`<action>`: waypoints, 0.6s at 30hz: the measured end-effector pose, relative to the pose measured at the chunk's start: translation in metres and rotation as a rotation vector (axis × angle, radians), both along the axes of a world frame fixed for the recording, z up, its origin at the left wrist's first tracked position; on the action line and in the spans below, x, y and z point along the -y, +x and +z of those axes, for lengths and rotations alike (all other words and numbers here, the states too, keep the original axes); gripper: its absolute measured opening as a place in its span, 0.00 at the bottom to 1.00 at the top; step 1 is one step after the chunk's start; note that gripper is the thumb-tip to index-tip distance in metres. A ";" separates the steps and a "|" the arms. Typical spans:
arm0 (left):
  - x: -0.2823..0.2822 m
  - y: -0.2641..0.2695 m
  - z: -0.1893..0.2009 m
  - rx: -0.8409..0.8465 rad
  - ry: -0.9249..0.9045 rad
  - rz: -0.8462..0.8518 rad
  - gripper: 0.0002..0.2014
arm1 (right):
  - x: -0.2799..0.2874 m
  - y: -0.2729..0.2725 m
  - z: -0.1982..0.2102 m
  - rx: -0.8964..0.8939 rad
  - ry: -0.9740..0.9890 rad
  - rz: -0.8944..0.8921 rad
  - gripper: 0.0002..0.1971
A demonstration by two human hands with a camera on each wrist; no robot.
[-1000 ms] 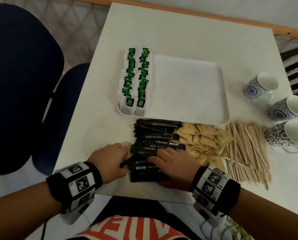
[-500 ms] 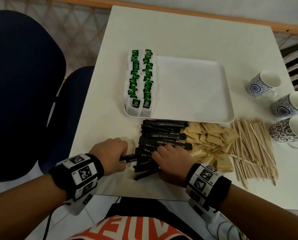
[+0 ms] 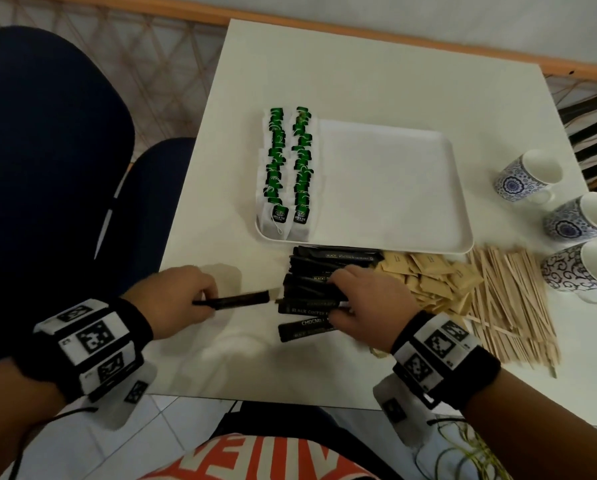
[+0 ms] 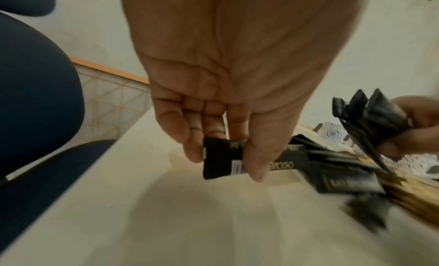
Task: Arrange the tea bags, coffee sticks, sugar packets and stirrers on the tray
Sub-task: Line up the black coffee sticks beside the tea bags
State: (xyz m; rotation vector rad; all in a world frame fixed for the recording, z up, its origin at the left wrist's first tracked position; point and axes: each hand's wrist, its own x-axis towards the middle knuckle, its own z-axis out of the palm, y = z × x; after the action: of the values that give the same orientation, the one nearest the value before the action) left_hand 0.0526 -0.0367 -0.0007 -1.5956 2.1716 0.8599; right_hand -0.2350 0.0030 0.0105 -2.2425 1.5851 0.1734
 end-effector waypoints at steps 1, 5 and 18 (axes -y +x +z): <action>0.003 0.003 0.006 -0.019 -0.020 0.024 0.05 | 0.005 -0.003 0.002 -0.008 -0.019 -0.029 0.16; 0.014 -0.010 0.020 -0.160 -0.117 0.044 0.05 | 0.023 -0.012 0.000 -0.123 -0.046 -0.084 0.17; 0.021 -0.117 -0.001 -0.254 -0.140 -0.195 0.10 | 0.025 -0.040 0.007 -0.003 -0.104 -0.205 0.22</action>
State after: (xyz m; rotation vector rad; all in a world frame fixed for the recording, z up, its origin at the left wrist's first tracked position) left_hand -0.0647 -0.0581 -0.0019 -1.3660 2.5657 0.9095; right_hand -0.2748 -0.0219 0.0178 -2.1370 1.8507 0.0386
